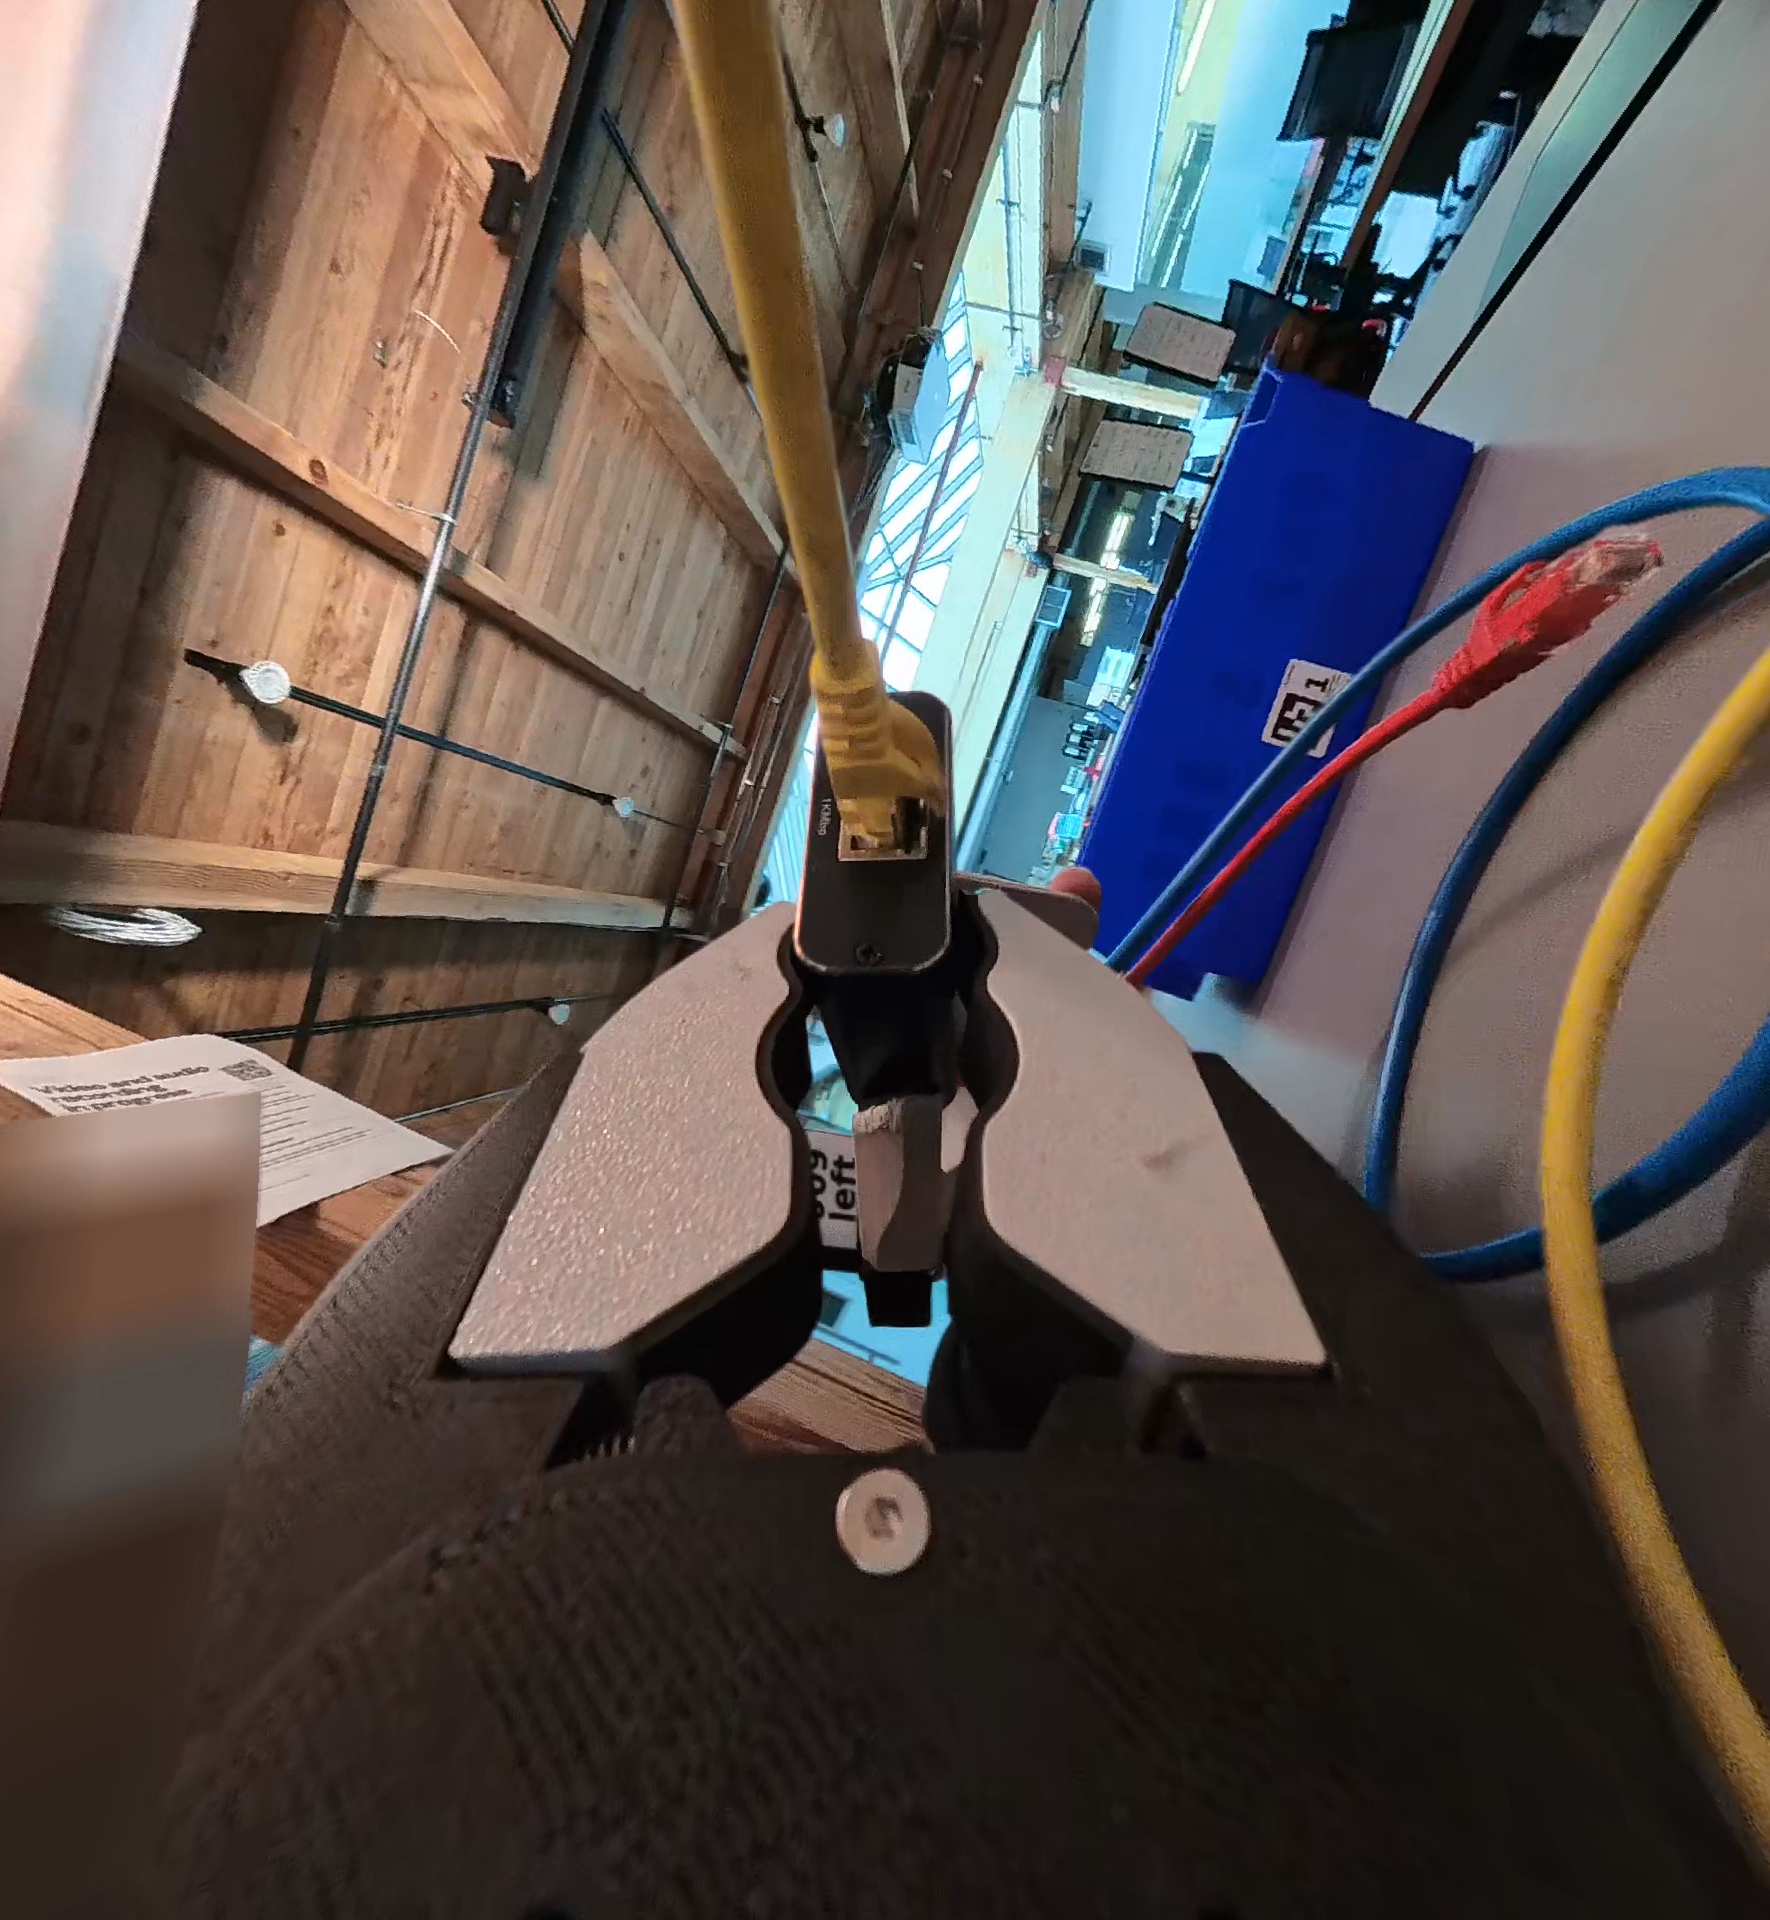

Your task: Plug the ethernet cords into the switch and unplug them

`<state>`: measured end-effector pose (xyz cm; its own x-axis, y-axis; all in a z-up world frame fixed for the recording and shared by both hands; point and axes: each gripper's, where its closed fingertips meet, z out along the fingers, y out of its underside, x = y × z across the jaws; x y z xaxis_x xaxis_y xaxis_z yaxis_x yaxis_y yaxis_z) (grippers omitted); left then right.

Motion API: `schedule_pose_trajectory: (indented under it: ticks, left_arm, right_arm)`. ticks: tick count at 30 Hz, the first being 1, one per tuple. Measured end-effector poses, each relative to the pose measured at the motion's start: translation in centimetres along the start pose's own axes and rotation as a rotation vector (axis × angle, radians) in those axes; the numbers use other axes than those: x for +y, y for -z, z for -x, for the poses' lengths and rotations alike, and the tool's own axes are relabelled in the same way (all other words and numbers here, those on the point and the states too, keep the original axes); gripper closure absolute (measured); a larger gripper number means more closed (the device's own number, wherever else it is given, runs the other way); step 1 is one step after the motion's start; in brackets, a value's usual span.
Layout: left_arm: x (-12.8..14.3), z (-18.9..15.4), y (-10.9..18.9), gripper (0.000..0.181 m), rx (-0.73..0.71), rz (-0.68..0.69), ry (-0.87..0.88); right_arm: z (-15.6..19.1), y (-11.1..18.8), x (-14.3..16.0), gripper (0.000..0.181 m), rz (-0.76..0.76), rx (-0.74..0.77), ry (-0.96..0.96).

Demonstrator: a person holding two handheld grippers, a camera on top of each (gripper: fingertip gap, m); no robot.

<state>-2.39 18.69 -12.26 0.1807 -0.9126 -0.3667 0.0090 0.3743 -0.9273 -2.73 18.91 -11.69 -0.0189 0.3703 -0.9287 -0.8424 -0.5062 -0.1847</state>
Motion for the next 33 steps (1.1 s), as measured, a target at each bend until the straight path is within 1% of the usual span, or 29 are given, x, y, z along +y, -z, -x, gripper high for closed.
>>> schedule_pose_trajectory:
  ticks: [6, 14, 18, 22, 24, 26, 27, 30, 33]
  left_arm:
    - [0.8, 0.0, 0.1, 0.119, 0.020, -0.004, 0.045]
    - [0.9, 0.0, 0.2, 0.119, 0.006, -0.010, 0.042]
    - [1.3, 0.0, 0.2, 0.119, 0.014, 0.024, 0.068]
    - [1.9, 0.0, 0.0, 0.119, 0.022, 0.063, 0.102]
    - [1.9, 0.3, 0.1, 0.119, 0.022, 0.050, 0.143]
    - [1.9, 1.1, 0.4, 0.119, -0.005, 0.036, 0.191]
    - [2.0, 1.4, 0.6, 0.119, -0.010, 0.028, 0.210]
    - [2.2, 2.2, 1.0, 0.119, -0.036, 0.021, 0.223]
    - [2.2, 1.9, 1.0, 0.119, -0.035, 0.025, 0.195]
  right_arm:
    - [-0.6, -0.1, 0.1, 0.156, -0.001, 0.014, -0.034]
    - [-0.6, -0.1, 0.1, 0.156, 0.000, 0.008, -0.055]
    - [-1.0, -0.1, 0.1, 0.156, -0.002, 0.025, -0.031]
    - [-1.3, -0.2, -0.1, 0.156, 0.000, 0.041, 0.045]
    - [-0.9, -0.3, -0.1, 0.151, 0.030, 0.008, 0.125]
    - [-1.2, -0.1, -0.8, 0.131, 0.020, 0.043, 0.171]
    - [-1.5, 0.1, -1.4, 0.125, -0.003, 0.066, 0.186]
    - [-2.1, 0.9, -2.9, 0.126, -0.068, 0.103, 0.176]
    - [-2.3, 0.8, -2.7, 0.129, -0.053, 0.088, 0.159]
